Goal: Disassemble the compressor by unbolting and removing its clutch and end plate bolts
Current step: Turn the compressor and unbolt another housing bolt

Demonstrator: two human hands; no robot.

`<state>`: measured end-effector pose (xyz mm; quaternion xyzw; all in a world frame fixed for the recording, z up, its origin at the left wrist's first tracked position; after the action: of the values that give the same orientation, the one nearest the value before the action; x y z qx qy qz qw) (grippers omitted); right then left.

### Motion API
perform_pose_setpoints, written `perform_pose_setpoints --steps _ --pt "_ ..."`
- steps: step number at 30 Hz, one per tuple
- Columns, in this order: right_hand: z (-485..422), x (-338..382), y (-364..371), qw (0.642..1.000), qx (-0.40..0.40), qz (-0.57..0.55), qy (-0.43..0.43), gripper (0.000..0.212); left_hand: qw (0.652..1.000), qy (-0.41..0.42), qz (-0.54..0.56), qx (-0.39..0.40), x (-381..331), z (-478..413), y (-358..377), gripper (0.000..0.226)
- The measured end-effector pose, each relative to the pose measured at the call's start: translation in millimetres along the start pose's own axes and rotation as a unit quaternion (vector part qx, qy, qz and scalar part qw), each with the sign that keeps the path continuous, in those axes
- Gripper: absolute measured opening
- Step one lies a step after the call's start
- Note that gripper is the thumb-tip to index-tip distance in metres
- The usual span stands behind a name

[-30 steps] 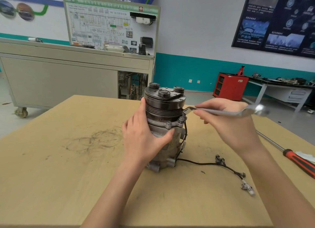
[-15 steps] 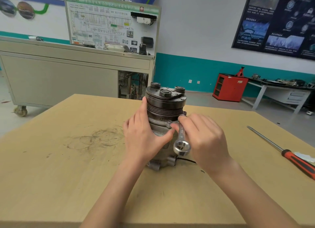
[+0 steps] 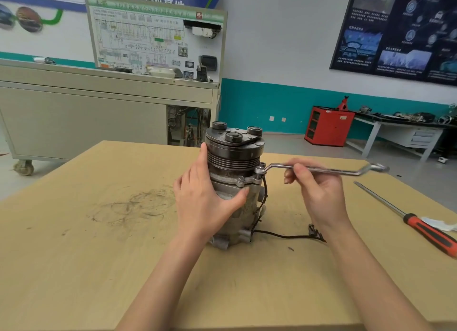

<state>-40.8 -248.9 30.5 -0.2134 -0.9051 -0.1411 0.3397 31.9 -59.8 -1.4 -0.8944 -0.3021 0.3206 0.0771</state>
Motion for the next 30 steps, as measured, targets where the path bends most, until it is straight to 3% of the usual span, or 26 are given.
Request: perform_pose_setpoints --steps 2,6,9,12,16,19,20,21,23,25,30 --pt "-15 -21 3 0.985 0.018 -0.127 0.118 0.031 1.000 0.001 0.000 0.002 0 0 0 0.111" --pt "-39 -51 23 0.933 0.087 -0.227 0.267 0.031 1.000 0.002 -0.009 0.001 -1 0 0 0.111" --pt "-43 -60 30 0.907 0.126 -0.257 0.307 0.028 1.000 0.000 -0.011 -0.001 -1 0 0 0.111" --pt "-45 -55 23 0.918 0.088 -0.232 0.308 0.032 1.000 0.002 -0.015 -0.001 -1 0 0 0.111" --pt "-46 -20 -5 0.984 -0.029 -0.061 0.164 0.024 1.000 0.002 -0.018 0.000 -1 0 0 0.111" --pt "-31 23 2 0.995 -0.002 0.098 -0.033 0.018 1.000 0.002 -0.016 -0.002 -2 0 0 0.111" --pt "-22 39 10 0.978 0.019 0.160 -0.133 0.016 1.000 0.002 -0.016 -0.004 -1 0 0 0.111" --pt "-12 52 18 0.939 0.037 0.241 -0.243 0.017 1.000 0.001 -0.017 -0.004 -1 0 0 0.111" --pt "8 64 37 0.832 0.072 0.374 -0.403 0.021 1.000 0.000 -0.019 -0.001 -2 0 1 0.111" --pt "16 67 46 0.791 0.093 0.420 -0.435 0.020 1.000 0.000 -0.018 0.000 -2 1 1 0.111" --pt "32 66 55 0.751 0.063 0.442 -0.487 0.027 1.000 -0.003 -0.004 -0.004 -4 1 -1 0.109"
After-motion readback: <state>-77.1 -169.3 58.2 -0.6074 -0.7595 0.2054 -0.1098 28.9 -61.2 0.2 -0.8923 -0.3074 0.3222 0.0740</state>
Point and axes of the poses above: each hand's wrist, its own z-axis away from the middle knuckle, its own y-axis out of the palm, x = y × z, the point moved 5 cm from there along -z, towards the middle knuckle, and after that the axes turned 10 degrees about -x, right-handed, at the moved point
